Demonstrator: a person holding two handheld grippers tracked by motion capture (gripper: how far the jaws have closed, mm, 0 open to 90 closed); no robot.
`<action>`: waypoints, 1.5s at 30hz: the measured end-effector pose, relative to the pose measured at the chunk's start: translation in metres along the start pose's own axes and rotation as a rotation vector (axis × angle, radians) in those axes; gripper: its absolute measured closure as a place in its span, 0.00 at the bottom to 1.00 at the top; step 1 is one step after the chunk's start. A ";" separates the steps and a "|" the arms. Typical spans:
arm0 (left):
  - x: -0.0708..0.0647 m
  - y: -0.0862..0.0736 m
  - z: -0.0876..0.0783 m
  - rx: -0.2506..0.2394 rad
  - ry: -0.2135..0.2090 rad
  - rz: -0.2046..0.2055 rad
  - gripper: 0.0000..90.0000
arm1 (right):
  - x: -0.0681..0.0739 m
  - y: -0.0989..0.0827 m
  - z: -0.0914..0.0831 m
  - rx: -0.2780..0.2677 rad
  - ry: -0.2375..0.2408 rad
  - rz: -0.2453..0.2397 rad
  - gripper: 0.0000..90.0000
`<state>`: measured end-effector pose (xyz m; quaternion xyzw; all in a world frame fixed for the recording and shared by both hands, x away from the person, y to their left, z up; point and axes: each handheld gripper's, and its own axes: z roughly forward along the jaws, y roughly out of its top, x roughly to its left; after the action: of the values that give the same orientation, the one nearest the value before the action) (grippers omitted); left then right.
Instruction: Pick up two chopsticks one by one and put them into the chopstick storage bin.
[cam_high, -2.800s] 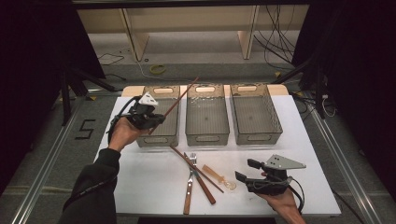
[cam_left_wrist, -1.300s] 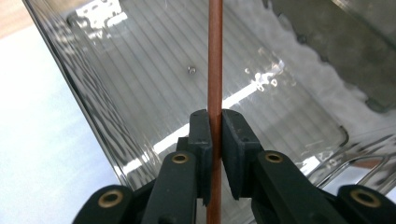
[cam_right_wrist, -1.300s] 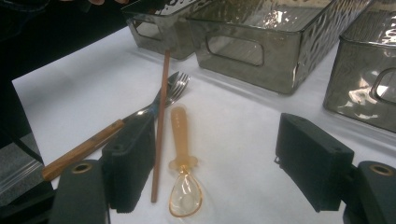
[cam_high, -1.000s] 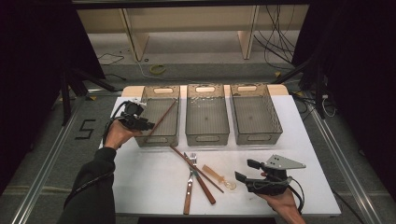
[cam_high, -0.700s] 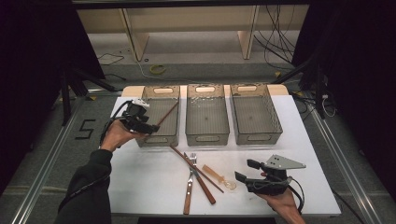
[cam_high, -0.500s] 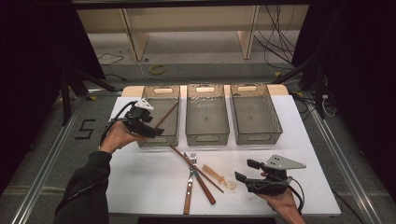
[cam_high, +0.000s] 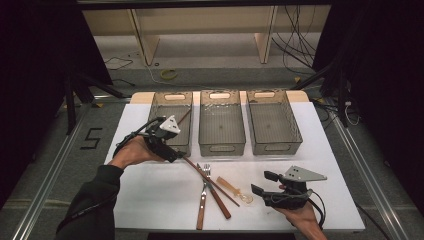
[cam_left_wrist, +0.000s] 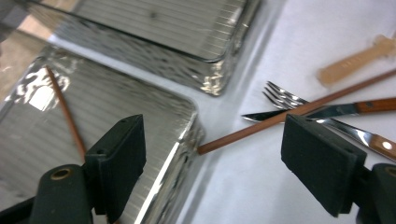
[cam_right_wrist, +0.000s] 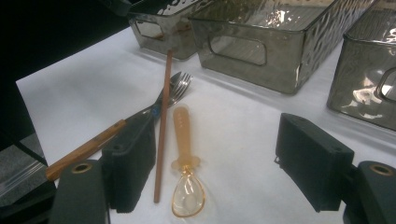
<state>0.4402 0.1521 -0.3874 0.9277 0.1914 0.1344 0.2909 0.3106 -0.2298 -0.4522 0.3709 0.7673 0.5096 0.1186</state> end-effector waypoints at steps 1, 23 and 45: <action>-0.002 0.001 0.001 -0.001 -0.004 0.001 0.23 | 0.000 0.000 0.000 0.002 0.000 0.001 0.33; -0.031 0.011 0.034 0.083 -0.083 0.165 0.25 | 0.000 0.000 0.000 0.005 0.002 0.001 0.33; -0.035 0.008 0.071 0.202 -0.123 0.263 0.39 | 0.000 -0.001 0.001 0.011 0.007 -0.006 0.33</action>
<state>0.4371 0.0963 -0.4440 0.9758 0.0627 0.0942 0.1873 0.3107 -0.2287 -0.4531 0.3674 0.7716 0.5063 0.1151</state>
